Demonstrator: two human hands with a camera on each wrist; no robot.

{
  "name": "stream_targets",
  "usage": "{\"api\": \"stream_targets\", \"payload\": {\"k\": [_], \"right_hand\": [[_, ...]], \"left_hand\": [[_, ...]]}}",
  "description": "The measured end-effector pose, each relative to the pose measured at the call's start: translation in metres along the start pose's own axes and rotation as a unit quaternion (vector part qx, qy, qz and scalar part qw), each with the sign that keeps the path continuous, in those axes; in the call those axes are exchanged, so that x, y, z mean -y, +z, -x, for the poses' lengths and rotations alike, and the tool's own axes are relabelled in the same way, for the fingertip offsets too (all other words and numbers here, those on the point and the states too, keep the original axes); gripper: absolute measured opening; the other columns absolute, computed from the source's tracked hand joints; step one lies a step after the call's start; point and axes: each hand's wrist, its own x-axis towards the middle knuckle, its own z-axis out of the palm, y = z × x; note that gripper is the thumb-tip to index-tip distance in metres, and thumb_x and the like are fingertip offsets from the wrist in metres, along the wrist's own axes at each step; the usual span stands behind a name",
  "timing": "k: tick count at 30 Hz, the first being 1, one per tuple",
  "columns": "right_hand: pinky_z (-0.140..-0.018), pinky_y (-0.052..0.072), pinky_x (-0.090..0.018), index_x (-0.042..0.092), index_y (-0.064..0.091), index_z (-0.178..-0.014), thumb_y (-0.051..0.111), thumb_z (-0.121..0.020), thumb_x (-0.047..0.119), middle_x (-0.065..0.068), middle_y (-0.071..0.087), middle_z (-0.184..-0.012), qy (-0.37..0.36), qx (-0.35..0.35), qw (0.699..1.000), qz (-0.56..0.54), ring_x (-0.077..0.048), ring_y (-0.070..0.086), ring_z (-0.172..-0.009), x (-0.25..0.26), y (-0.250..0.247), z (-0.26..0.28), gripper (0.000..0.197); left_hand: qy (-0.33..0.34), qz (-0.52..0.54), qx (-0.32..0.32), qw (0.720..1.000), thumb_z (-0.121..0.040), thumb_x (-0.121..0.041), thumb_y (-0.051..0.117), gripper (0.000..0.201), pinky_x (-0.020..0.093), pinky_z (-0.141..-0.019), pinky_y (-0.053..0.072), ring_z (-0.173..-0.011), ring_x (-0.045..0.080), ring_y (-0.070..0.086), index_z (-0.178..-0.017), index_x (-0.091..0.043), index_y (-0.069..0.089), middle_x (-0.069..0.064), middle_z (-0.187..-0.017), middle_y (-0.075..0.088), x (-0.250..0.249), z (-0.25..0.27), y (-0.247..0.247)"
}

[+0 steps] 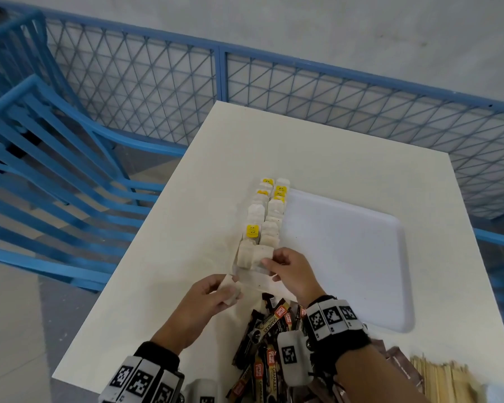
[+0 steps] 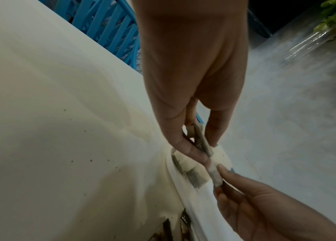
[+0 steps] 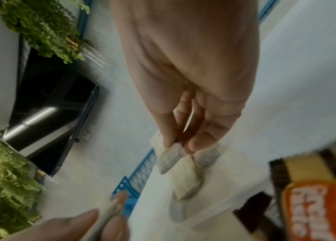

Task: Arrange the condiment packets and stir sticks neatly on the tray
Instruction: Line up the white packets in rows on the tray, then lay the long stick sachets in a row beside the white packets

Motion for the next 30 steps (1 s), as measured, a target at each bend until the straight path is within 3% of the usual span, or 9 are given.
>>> {"api": "stream_targets", "payload": {"k": [3,8,11,16,21,25,28,30], "right_hand": [[-0.059,0.046,-0.022,0.012,0.06,-0.079,0.069,-0.082,0.013,-0.003,0.062,-0.075,0.014,-0.045,0.998,0.032,-0.016,0.055,-0.066,-0.007,-0.007,-0.01,0.01],[-0.075,0.05,-0.035,0.016,0.06,-0.078,0.073,-0.078,0.02,-0.007,0.068,-0.083,0.022,-0.057,0.992,0.109,-0.019,0.059,-0.077,-0.015,-0.007,-0.021,0.014],[-0.075,0.047,-0.029,0.015,0.058,-0.078,0.072,-0.078,0.019,-0.005,0.066,-0.082,0.004,-0.065,0.986,0.152,-0.018,0.058,-0.078,-0.013,-0.004,-0.023,0.015],[-0.071,0.041,-0.022,0.012,0.055,-0.08,0.072,-0.078,0.017,-0.003,0.06,-0.08,-0.027,-0.08,0.979,0.187,-0.016,0.053,-0.077,-0.01,-0.001,-0.023,0.018],[-0.059,0.038,-0.012,0.014,0.052,-0.079,0.07,-0.08,0.018,0.0,0.058,-0.076,-0.018,-0.085,0.981,0.176,-0.015,0.054,-0.076,-0.013,-0.001,-0.022,0.018],[-0.062,0.042,-0.014,0.014,0.055,-0.09,0.071,-0.08,0.02,0.001,0.059,-0.077,-0.015,-0.093,0.987,0.129,-0.014,0.056,-0.072,-0.011,-0.005,-0.016,0.02],[-0.059,0.04,-0.011,0.012,0.057,-0.096,0.069,-0.081,0.021,0.003,0.057,-0.076,-0.018,-0.103,0.988,0.117,-0.006,0.052,-0.068,-0.008,-0.013,-0.008,0.021],[-0.057,0.04,-0.01,0.012,0.059,-0.097,0.067,-0.083,0.021,0.004,0.058,-0.077,-0.021,-0.11,0.987,0.114,-0.004,0.052,-0.068,-0.009,-0.019,0.0,0.019]], "left_hand": [[0.0,0.002,-0.025,1.0,-0.089,-0.002,0.058,0.015,0.021,-0.072,0.055,-0.088,0.019,0.067,-0.103,-0.005,0.063,0.016,-0.097,0.067,-0.001,-0.001,-0.002],[0.003,-0.014,-0.047,0.999,-0.082,-0.004,0.068,0.022,0.02,-0.073,0.054,-0.087,0.017,0.063,-0.103,-0.005,0.063,0.012,-0.098,0.065,-0.001,-0.002,-0.002],[0.011,-0.034,-0.061,0.998,-0.079,-0.005,0.071,0.022,0.024,-0.078,0.05,-0.086,0.018,0.061,-0.1,-0.005,0.063,0.011,-0.094,0.065,-0.002,-0.002,-0.001],[0.018,-0.043,-0.067,0.997,-0.08,-0.008,0.071,0.023,0.025,-0.076,0.048,-0.084,0.019,0.059,-0.101,-0.005,0.064,0.013,-0.094,0.067,-0.003,-0.006,-0.003],[0.028,-0.038,-0.055,0.997,-0.086,-0.003,0.063,0.014,0.024,-0.079,0.051,-0.09,0.02,0.059,-0.1,-0.002,0.064,0.016,-0.099,0.065,-0.001,-0.013,-0.002],[0.054,-0.152,-0.04,0.986,-0.085,-0.005,0.064,0.011,0.021,-0.071,0.048,-0.076,0.014,0.056,-0.095,-0.01,0.066,0.005,-0.088,0.064,-0.004,-0.02,0.004],[0.09,-0.265,-0.019,0.96,-0.081,-0.009,0.069,0.013,0.017,-0.063,0.041,-0.065,0.01,0.052,-0.085,-0.02,0.063,-0.002,-0.076,0.062,-0.011,-0.03,0.01],[0.117,-0.336,-0.017,0.935,-0.079,-0.01,0.07,0.018,0.011,-0.059,0.039,-0.063,0.007,0.051,-0.084,-0.024,0.061,-0.002,-0.077,0.063,-0.015,-0.038,0.016]]}}
